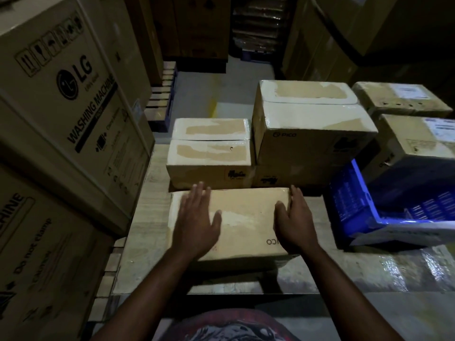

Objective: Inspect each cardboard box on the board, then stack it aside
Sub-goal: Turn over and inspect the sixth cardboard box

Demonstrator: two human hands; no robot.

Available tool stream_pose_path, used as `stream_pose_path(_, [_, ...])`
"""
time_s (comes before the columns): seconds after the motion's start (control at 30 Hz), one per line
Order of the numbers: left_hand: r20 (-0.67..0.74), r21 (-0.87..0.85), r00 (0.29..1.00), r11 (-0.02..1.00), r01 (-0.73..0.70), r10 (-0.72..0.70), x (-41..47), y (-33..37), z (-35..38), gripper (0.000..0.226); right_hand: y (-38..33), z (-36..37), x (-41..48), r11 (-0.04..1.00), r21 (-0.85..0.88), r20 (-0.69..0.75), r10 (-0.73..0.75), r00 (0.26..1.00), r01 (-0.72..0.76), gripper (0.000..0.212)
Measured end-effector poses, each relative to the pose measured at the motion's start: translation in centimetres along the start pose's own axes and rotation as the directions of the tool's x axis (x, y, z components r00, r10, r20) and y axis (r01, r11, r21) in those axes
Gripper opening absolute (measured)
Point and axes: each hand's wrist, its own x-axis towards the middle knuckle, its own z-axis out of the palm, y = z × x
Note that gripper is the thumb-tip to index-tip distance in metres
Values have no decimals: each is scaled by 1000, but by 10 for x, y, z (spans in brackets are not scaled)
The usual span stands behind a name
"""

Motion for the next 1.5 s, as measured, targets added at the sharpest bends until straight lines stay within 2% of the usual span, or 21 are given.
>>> stream_pose_path(0.1, [-112,-27,969,975,220,-221,-2,-39,-14,69,3,-5,4,937,232,46,256,966,-259,58])
stream_pose_path(0.13, [-92,-74,948,951,300,-306,-4,-49,-16,69,4,-5,7,899,288,82,320,944,-330,54])
stream_pose_path(0.17, [-25,-146,926,917,371,-378,-6,-56,-16,69,4,-4,10,879,312,109,345,932,-362,47])
stream_pose_path(0.23, [133,-299,882,830,470,-452,-8,-58,-14,70,1,-4,11,883,328,102,320,942,-335,35])
stream_pose_path(0.3, [164,-383,861,773,506,-482,-12,-53,-16,58,-6,-8,5,886,357,69,290,954,-295,34])
stream_pose_path(0.43, [81,-436,845,743,507,-529,-18,-47,-26,53,-9,-18,-9,891,403,-2,228,974,-208,37])
stream_pose_path(0.6, [21,-499,839,722,479,-543,-20,-47,-36,52,-8,-20,-9,857,468,7,240,971,-216,43])
stream_pose_path(0.77, [-25,-493,857,752,437,-515,-24,-52,-38,41,3,-19,-12,861,476,-17,212,977,-179,50])
stream_pose_path(0.83, [-49,-507,866,759,408,-498,-30,-53,-39,35,7,-21,-17,857,494,-40,189,981,-144,44])
stream_pose_path(0.87, [-60,-523,869,757,392,-491,-34,-53,-39,34,10,-22,-20,853,506,-48,177,983,-129,33])
stream_pose_path(0.9, [-64,-543,873,751,377,-484,-39,-53,-39,34,12,-21,-23,850,514,-55,170,984,-118,22])
stream_pose_path(0.97, [-57,-587,881,730,351,-469,-48,-53,-35,43,19,-18,-31,852,514,-84,165,983,-99,14])
stream_pose_path(1.03, [-36,-576,881,730,368,-472,-57,-53,-27,50,28,-13,-39,853,514,-99,171,980,-96,22])
stream_pose_path(1.1, [12,-508,861,739,442,-508,-65,-54,-16,46,38,-6,-45,856,506,-90,177,980,-108,30])
stream_pose_path(1.2, [27,-470,846,740,481,-533,-75,-54,-1,40,56,4,-53,872,476,-88,180,980,-118,19])
stream_pose_path(1.3, [54,-452,860,755,474,-508,-86,-55,12,40,71,15,-61,902,409,-73,184,980,-139,34])
stream_pose_path(1.5, [-5,-477,897,789,387,-443,-100,-61,36,41,84,34,-71,941,323,-46,127,991,-106,57])
